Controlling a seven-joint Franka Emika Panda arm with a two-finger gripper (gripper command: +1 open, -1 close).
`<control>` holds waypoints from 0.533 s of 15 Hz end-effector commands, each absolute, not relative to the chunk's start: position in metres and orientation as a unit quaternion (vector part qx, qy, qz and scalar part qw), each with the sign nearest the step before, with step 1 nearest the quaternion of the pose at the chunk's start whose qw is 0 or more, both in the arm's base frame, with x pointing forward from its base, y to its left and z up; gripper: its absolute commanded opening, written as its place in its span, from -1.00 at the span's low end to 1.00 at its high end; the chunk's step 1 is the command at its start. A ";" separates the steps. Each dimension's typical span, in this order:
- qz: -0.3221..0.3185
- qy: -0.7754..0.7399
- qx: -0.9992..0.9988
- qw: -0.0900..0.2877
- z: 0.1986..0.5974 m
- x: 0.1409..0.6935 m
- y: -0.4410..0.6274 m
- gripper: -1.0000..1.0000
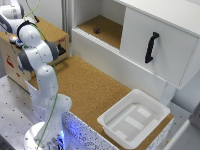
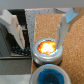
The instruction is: Turn off the red light lamp
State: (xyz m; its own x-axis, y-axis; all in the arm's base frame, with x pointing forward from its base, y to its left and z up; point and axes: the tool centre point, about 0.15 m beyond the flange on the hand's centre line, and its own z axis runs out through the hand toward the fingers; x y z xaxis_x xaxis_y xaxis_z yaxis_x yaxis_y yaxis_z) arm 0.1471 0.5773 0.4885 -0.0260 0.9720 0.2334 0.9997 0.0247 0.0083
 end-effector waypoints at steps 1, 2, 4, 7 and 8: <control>-0.043 -0.703 -0.709 0.023 0.497 0.159 0.615 -1.00; -0.044 -0.703 -0.710 0.022 0.496 0.160 0.617 -1.00; -0.046 -0.705 -0.707 0.018 0.493 0.157 0.619 -1.00; -0.040 -0.705 -0.707 0.015 0.481 0.154 0.617 -1.00; -0.036 -0.703 -0.710 0.014 0.475 0.155 0.616 -1.00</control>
State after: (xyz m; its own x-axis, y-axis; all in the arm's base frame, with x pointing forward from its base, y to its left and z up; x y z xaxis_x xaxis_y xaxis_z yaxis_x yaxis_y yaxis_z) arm 0.1530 0.5895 0.4819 -0.0139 0.9741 0.2256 0.9999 0.0137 0.0021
